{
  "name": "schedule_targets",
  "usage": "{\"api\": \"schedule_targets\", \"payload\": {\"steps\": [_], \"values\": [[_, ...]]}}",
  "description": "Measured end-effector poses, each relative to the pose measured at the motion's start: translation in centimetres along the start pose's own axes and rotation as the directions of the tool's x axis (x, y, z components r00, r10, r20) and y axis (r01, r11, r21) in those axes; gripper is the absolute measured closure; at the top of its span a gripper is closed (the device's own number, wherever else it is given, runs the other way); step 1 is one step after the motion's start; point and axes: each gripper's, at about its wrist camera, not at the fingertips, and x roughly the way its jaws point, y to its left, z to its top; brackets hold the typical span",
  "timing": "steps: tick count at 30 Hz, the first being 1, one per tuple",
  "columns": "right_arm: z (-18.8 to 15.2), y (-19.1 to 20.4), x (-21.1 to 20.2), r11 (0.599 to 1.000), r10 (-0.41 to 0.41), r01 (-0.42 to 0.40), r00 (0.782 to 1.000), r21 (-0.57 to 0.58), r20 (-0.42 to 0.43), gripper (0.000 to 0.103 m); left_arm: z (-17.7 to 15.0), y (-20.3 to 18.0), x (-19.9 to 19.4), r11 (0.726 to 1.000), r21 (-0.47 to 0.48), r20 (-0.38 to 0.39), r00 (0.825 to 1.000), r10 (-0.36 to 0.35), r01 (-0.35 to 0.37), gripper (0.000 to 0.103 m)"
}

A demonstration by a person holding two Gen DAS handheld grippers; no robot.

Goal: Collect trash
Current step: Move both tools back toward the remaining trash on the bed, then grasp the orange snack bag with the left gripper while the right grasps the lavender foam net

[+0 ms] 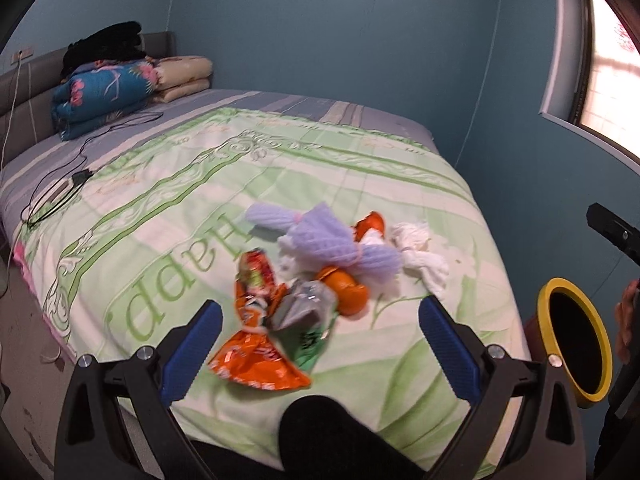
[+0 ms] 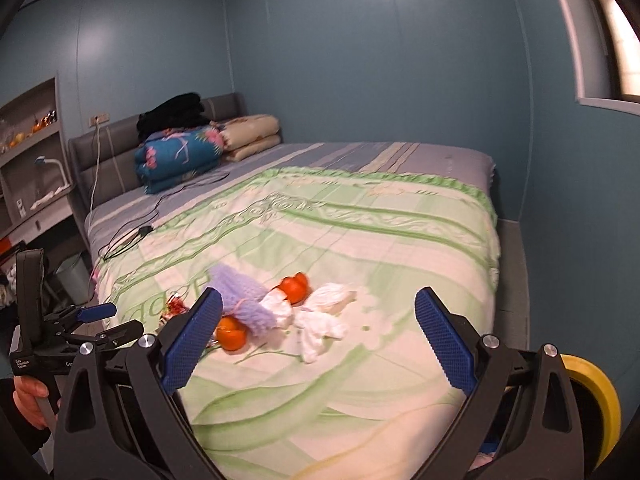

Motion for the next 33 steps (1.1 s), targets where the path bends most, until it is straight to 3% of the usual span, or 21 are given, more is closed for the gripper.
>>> {"api": "schedule_targets", "payload": {"steps": [10, 19, 26, 33], "values": [[0.1, 4.5, 5.8, 0.996, 0.058, -0.064, 0.993, -0.057, -0.099, 0.011, -1.7, 3.1, 1.9, 0.999, -0.028, -0.071, 0.997, 0.017, -0.019, 0.008], [-0.3, 7.7, 12.1, 0.989, 0.093, -0.116, 0.973, -0.097, -0.212, 0.011, -2.3, 5.3, 4.4, 0.998, -0.066, -0.13, 0.992, -0.002, -0.007, 0.008], [-1.0, 10.5, 18.2, 0.969, 0.069, -0.144, 0.939, -0.202, -0.338, 0.011, -3.0, 6.4, 6.7, 0.997, -0.082, -0.192, 0.981, -0.009, -0.007, 0.008], [-1.0, 12.7, 22.7, 0.951, 0.04, -0.16, 0.912, -0.265, -0.408, 0.011, -3.4, 7.6, 8.6, 0.993, -0.122, -0.222, 0.974, -0.034, 0.007, 0.008]]}}
